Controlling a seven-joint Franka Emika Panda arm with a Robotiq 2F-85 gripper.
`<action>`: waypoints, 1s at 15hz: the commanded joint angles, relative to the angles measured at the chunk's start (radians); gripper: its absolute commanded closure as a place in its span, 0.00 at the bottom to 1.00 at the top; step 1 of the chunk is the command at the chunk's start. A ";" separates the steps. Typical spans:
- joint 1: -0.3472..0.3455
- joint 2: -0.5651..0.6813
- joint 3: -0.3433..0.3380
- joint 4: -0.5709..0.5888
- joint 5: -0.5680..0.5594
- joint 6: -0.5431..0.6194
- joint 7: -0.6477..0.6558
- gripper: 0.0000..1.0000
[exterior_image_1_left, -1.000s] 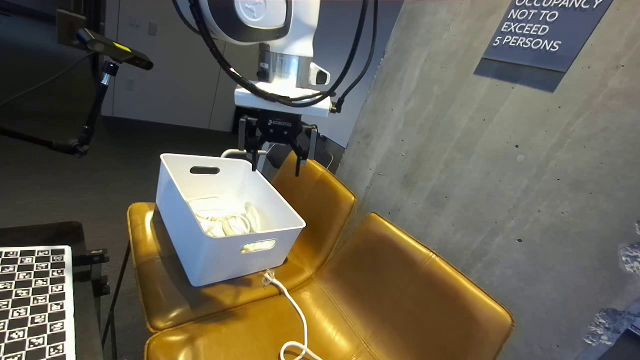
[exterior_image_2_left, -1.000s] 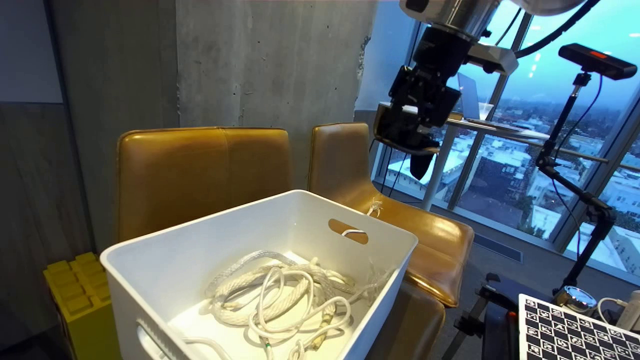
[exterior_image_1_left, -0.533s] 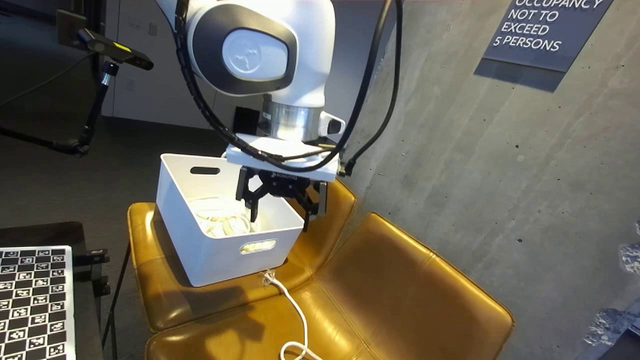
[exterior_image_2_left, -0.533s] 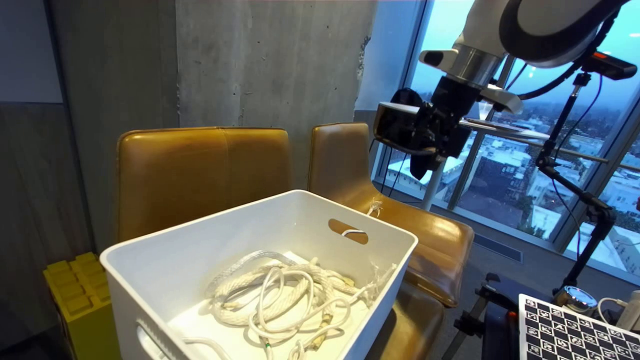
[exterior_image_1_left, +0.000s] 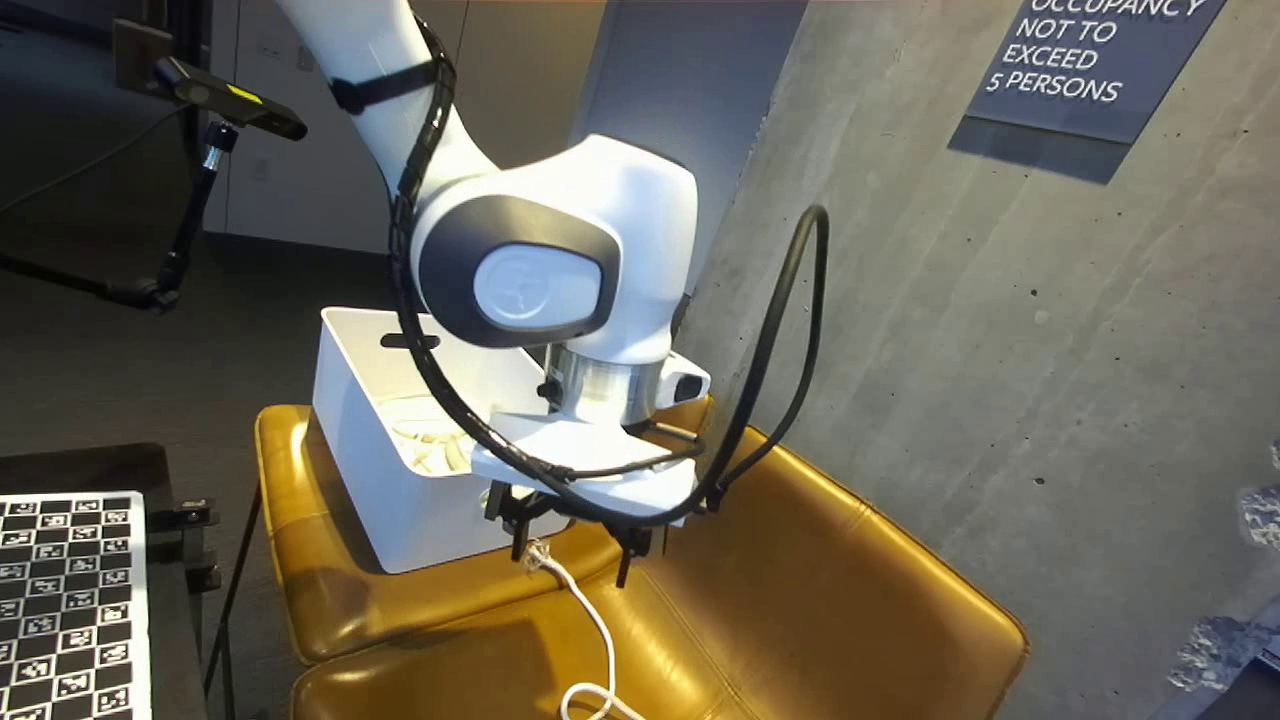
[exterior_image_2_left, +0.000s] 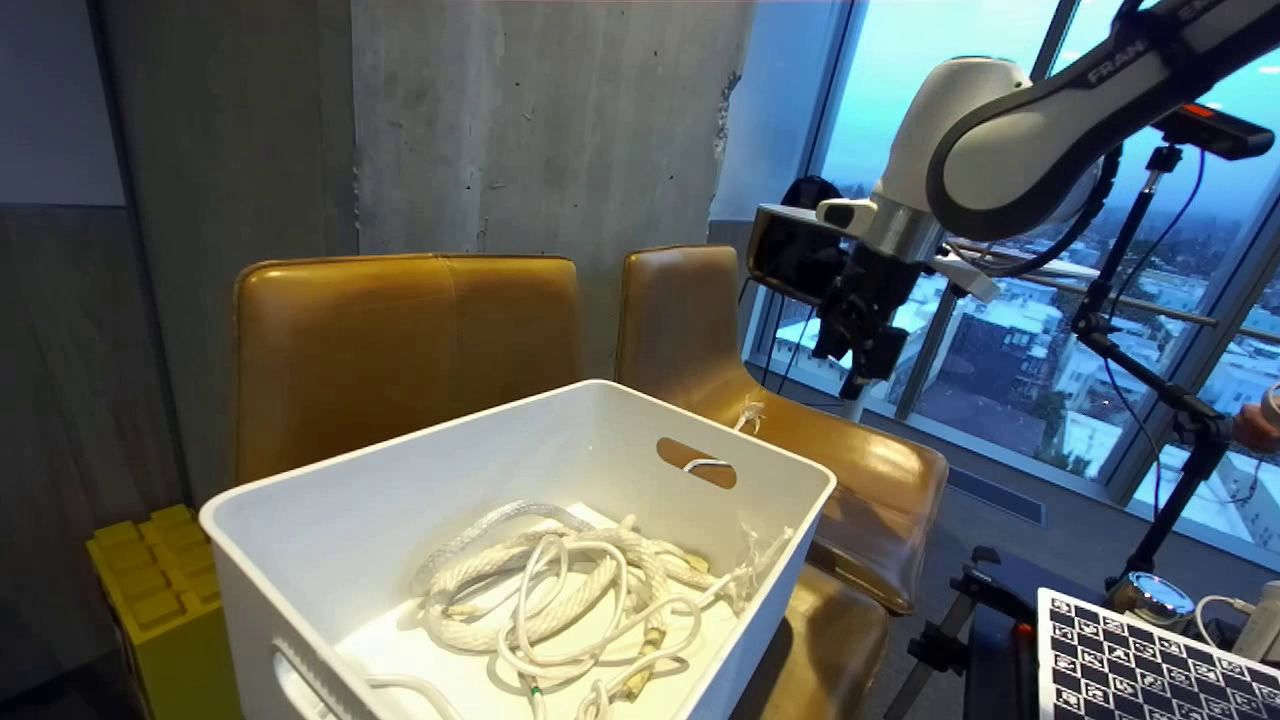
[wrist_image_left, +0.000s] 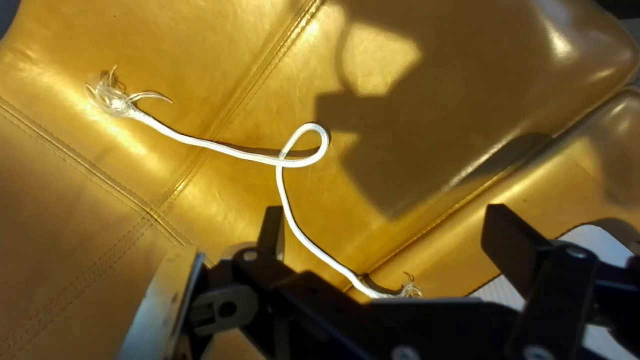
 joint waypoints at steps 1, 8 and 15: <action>-0.023 0.150 0.002 0.122 -0.044 0.041 0.025 0.00; -0.051 0.407 -0.005 0.318 -0.131 0.068 0.105 0.00; -0.070 0.518 0.014 0.446 -0.139 0.037 0.131 0.00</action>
